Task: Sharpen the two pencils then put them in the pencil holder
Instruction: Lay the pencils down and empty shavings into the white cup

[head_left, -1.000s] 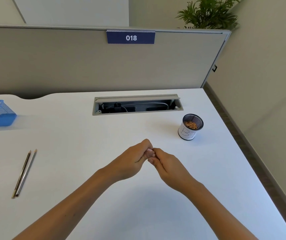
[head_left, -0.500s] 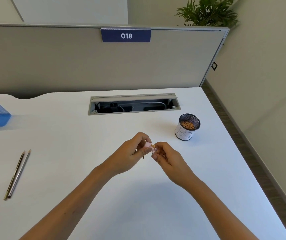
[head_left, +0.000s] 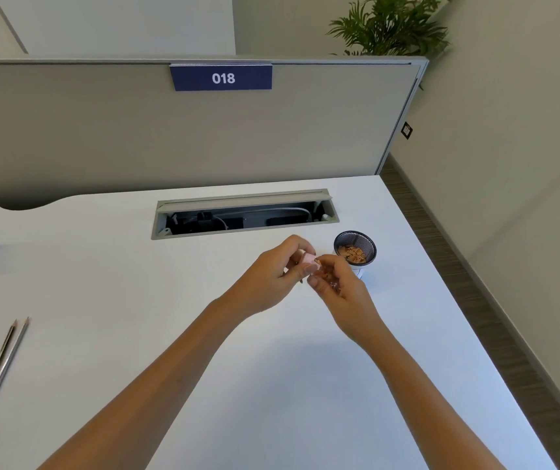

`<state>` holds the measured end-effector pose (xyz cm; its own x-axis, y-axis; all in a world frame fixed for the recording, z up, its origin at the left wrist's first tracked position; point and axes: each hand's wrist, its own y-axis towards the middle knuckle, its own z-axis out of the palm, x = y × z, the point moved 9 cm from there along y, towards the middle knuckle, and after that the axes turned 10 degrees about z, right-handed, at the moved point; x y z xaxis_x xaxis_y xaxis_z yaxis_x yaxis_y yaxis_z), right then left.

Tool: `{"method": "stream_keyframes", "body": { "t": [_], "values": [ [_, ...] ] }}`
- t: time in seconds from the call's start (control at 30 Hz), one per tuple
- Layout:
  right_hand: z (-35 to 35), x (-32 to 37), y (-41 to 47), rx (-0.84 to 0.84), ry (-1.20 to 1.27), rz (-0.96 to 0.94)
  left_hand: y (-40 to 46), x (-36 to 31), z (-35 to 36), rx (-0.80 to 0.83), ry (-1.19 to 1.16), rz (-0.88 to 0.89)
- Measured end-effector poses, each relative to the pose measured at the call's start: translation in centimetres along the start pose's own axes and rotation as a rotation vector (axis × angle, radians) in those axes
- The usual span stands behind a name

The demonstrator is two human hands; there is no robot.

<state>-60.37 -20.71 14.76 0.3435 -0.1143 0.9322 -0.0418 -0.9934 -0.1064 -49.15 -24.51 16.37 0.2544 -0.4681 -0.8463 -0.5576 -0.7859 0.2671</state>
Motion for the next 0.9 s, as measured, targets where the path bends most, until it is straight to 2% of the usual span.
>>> {"method": "stream_keyframes", "body": {
  "t": [0.4, 0.57, 0.9],
  "values": [
    [-9.6, -4.1, 7.1, -0.173, -0.152, 0.080, 10.9, 2.3, 5.5, 0.017, 0.003, 0.042],
    [-11.1, -6.3, 8.8, -0.240, -0.358, 0.090, 12.0, 4.7, 6.6, -0.012, 0.027, 0.039],
    [-11.0, -6.5, 10.6, -0.330, -0.745, 0.042, 13.4, 6.8, 7.3, -0.027, 0.280, 0.083]
  ]
}}
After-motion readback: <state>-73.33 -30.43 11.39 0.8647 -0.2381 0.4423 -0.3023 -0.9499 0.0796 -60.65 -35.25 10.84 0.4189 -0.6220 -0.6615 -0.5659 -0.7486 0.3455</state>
